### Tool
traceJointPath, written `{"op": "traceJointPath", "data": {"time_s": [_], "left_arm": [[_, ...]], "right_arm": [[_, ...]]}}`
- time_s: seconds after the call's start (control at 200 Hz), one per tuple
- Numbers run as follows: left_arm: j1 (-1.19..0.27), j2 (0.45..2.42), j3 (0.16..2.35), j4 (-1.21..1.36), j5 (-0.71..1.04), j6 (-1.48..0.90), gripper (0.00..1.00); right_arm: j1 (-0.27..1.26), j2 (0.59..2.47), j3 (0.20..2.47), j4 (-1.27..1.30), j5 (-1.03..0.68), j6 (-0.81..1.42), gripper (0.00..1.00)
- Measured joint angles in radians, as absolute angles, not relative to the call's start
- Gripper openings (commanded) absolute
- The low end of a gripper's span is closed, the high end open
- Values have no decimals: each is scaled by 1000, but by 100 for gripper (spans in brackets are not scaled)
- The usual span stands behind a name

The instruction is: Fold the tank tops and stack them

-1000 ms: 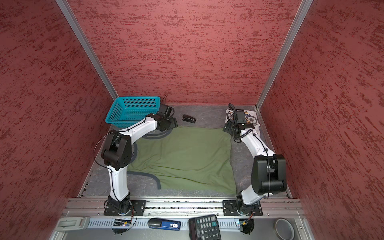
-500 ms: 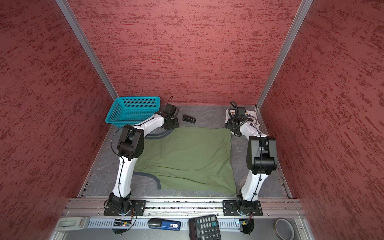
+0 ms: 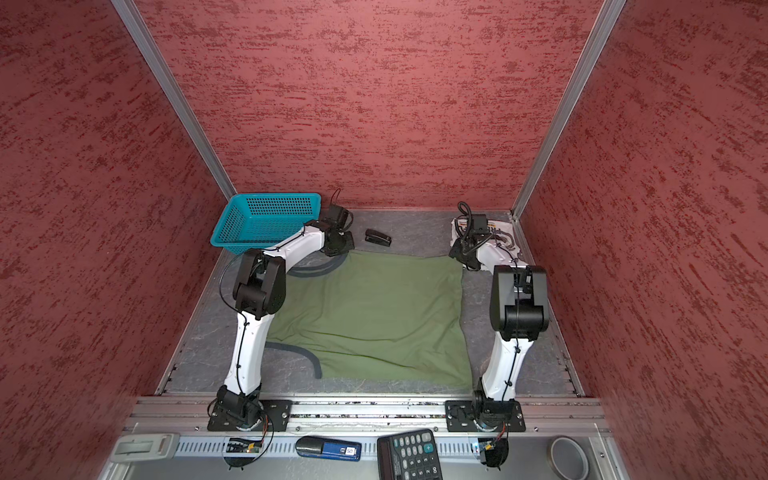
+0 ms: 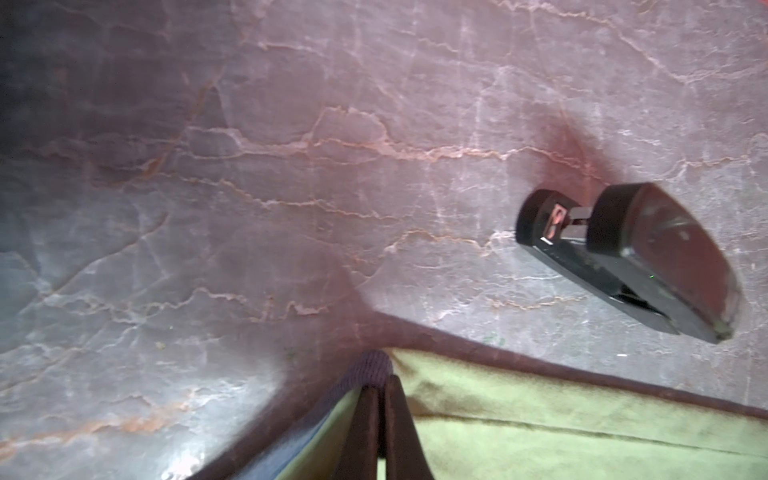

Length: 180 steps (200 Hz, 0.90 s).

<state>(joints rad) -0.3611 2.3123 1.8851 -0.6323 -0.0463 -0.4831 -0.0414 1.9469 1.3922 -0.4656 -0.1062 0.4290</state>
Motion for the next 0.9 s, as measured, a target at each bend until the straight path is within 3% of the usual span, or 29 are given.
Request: {"op": "traceJointPath", "data": {"time_s": [0.296, 0.596, 0.902], "left_arm": [[-356, 2239, 1819, -590, -31, -497, 5], [-351, 2234, 1806, -571, -12, -508, 3], [-330, 2076, 1607, -463, 36, -527, 3]], "right_arm": [[-41, 2050, 1500, -476, -100, 420, 52], [-41, 2076, 1502, -487, -97, 413, 13], [-41, 1954, 1419, -467, -84, 413, 5]]}}
